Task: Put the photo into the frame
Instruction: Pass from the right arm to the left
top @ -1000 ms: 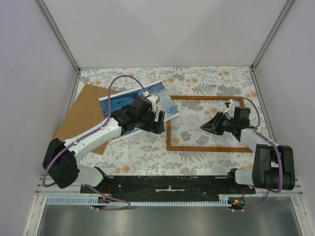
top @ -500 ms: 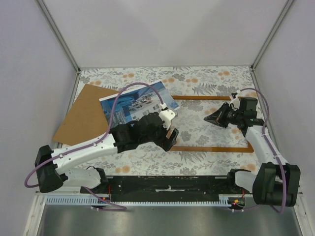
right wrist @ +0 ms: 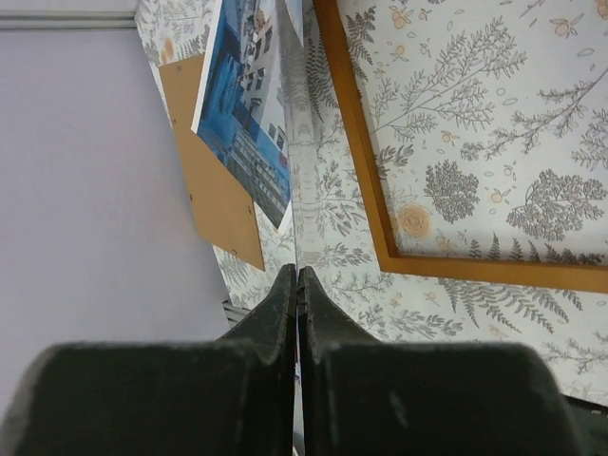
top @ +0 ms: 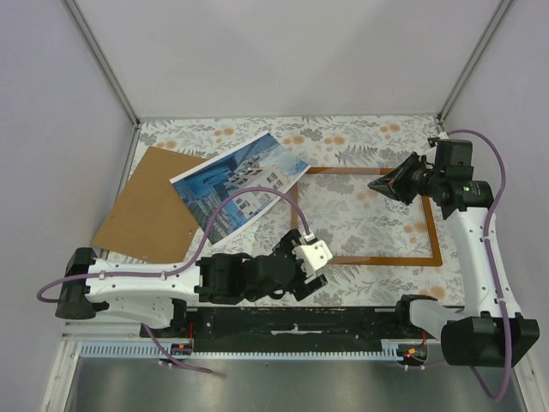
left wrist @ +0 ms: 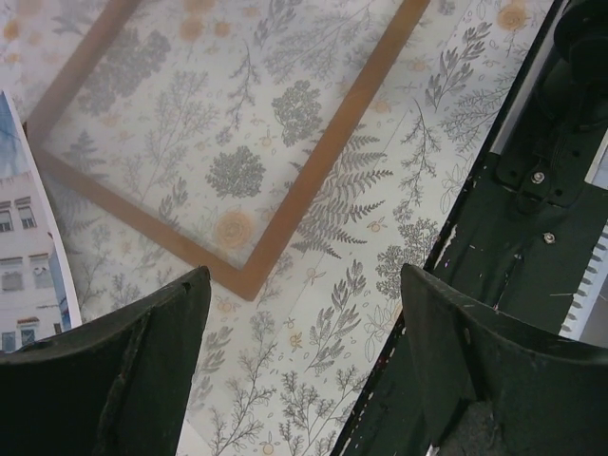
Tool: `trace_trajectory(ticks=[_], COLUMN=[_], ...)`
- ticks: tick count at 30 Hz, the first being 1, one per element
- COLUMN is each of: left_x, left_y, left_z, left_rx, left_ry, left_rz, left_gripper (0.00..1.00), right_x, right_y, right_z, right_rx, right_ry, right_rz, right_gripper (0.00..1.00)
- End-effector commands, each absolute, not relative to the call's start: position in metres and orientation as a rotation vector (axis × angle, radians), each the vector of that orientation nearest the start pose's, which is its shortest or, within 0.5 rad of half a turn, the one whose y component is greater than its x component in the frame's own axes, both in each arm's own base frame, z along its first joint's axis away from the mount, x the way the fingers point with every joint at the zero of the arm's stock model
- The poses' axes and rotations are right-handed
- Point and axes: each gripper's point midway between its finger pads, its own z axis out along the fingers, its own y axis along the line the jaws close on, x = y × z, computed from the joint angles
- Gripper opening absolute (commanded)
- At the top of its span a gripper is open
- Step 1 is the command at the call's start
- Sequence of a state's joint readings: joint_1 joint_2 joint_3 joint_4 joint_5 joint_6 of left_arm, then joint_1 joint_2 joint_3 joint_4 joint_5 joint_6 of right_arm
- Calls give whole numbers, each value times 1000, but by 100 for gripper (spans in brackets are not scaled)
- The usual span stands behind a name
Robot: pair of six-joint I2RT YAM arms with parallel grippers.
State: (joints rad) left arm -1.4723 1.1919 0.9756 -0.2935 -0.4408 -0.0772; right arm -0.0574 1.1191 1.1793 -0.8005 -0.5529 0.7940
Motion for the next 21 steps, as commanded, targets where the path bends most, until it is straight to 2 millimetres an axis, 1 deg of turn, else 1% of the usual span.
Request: trace_trajectory(ticks=[1, 4, 7, 10, 13, 14, 17, 20, 21], left_x=[112, 111, 109, 115, 118, 120, 126, 136, 138], left_y=[-359, -361, -364, -364, -367, -368, -367, -360, -358], left_z=[243, 244, 239, 232, 232, 232, 234, 231, 234], left_rx=[1049, 1073, 1084, 1078, 1072, 1069, 1024, 974, 951], left_ry=[1628, 1583, 1562, 1550, 1533, 1521, 1496, 1471, 1461], left_rz=[-488, -455, -435, -386, -343, -322, -248, -147, -134], left_gripper=[87, 88, 88, 90, 90, 90, 90, 88, 88], right_x=[273, 275, 277, 277, 278, 275, 273, 273, 272], right_y=[102, 104, 106, 111, 112, 120, 123, 124, 124], right_z=[273, 279, 284, 290, 295, 298, 306, 312, 313], right_rx=[832, 851, 877, 895, 930, 905, 910, 924, 922], right_ry=[2317, 2317, 2324, 2326, 2320, 2334, 2326, 2314, 2313], right_rz=[998, 1000, 996, 1013, 1019, 1035, 1051, 1062, 1061], right_gripper=[0, 0, 0, 0, 0, 0, 0, 0, 0])
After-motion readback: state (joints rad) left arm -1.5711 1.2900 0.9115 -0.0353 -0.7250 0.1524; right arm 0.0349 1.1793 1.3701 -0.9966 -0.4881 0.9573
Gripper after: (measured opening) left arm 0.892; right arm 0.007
